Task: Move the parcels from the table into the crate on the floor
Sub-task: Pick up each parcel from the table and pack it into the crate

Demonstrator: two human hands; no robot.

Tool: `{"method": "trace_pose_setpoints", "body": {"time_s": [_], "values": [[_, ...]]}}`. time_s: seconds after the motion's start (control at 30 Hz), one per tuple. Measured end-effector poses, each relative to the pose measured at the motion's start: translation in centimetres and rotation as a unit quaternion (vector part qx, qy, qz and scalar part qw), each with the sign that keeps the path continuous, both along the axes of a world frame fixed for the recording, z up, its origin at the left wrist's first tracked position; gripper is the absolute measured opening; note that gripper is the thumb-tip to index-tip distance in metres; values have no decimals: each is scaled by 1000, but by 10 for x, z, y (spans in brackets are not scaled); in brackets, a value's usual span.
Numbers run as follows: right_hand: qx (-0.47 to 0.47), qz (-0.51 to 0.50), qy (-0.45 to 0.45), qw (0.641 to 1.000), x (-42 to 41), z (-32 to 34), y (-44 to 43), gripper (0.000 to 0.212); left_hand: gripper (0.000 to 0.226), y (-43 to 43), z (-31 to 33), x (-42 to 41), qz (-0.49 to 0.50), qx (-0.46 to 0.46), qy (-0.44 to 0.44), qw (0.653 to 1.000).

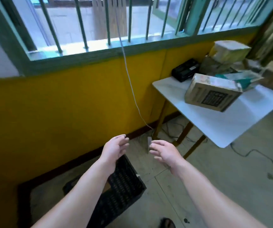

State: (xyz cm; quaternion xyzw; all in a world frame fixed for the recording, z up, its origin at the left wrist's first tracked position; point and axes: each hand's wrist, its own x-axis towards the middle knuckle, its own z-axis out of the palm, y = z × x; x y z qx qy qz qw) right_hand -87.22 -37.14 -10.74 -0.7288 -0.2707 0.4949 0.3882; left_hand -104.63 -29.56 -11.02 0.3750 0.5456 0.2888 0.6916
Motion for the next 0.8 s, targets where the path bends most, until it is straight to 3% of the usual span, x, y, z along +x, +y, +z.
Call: {"method": "trace_pose_setpoints", "body": {"time_s": [0.27,0.5,0.8], "values": [[47,-67,-22,996,162,48,-53,19,18,-30,39,176,-96,38,-41,994],[68,-162,-6,984,322,49,-92,14,20,-51,56,342,-133,32,-55,989],[69,-171,39,982,438,47,-48,13,22,7,67,438,-105,84,-26,991]]}}
